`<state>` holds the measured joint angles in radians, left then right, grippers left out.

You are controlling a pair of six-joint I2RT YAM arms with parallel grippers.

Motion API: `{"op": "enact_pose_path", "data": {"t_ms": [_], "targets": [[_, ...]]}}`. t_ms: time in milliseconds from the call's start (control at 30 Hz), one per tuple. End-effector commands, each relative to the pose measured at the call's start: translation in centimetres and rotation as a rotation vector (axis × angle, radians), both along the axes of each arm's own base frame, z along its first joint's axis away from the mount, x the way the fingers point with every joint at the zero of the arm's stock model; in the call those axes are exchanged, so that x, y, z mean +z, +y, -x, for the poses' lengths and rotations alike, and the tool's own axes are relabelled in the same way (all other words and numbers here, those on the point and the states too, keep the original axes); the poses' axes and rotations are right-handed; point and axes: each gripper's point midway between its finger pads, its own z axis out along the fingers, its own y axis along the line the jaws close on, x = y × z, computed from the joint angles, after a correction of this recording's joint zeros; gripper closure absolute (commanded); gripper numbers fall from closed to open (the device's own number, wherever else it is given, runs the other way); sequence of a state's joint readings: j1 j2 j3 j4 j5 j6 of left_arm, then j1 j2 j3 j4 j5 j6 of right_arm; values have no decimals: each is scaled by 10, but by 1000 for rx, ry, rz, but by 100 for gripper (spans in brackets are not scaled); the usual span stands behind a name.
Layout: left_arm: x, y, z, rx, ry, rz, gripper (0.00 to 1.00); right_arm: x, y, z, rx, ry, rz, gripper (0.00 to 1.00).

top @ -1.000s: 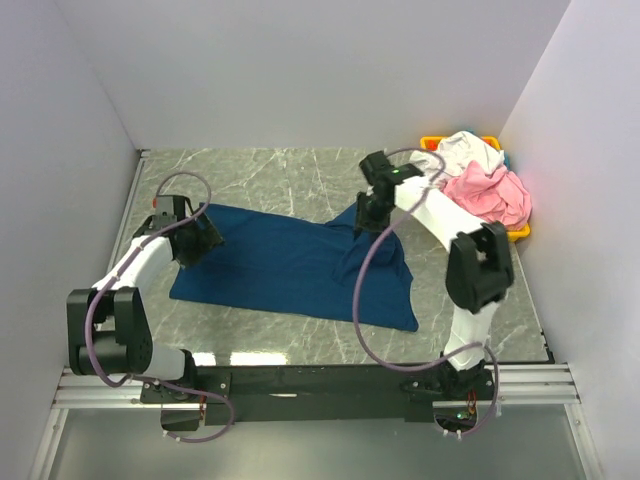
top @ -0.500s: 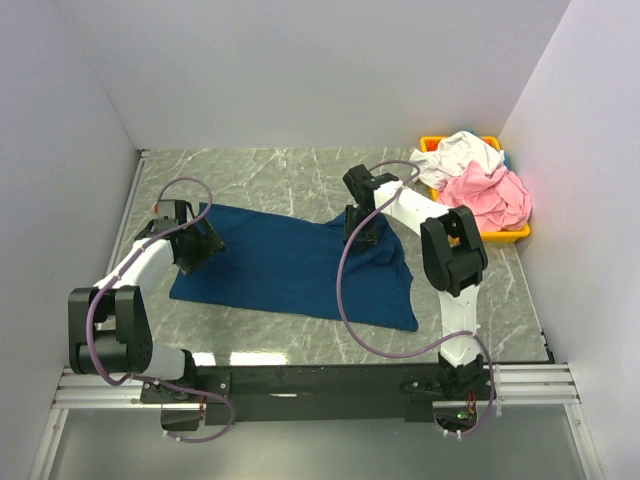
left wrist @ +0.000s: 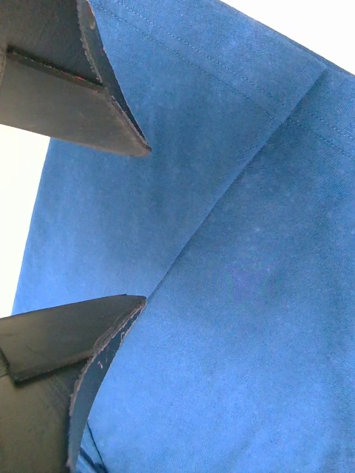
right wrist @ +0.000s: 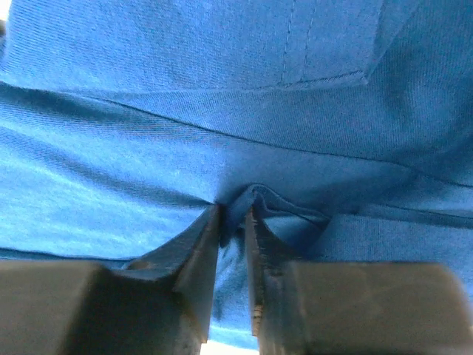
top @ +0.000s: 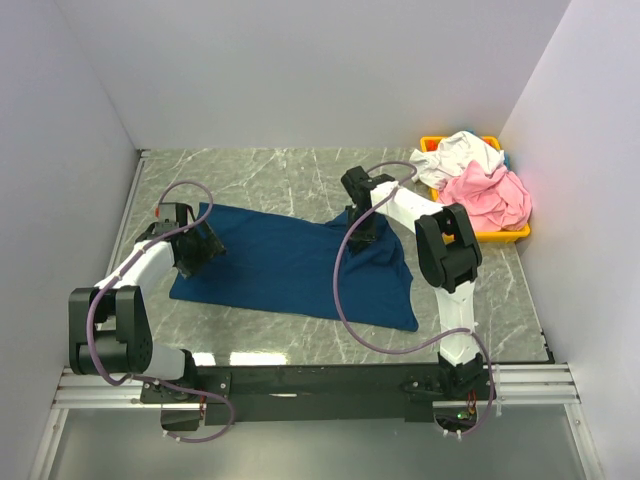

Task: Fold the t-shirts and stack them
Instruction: Fold the tshirt

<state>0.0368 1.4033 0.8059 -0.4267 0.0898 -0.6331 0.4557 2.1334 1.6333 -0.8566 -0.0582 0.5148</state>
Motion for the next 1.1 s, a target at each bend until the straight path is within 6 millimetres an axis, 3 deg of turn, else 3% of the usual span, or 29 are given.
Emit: {"op": "enact_pose_path", "data": {"t_ms": [0,267,567,800,1067], "targets": [[12,-1,-5,0,-53,5,18,12,5,-17,1,-66,3,79],[10,-3,-5,-4,-47,14,18,43,9,-17,-1,-113,-29,89],[6,-3,-4,-7,-36,14,18,64,40,-7,76,-136,-56,91],[4,-5,-2,-12,-27,22,18,72,62,-8,120,-161,-104,91],[0,-7,-1,-20,-20,30,18,62,79,-8,149,-145,-157,88]]}}
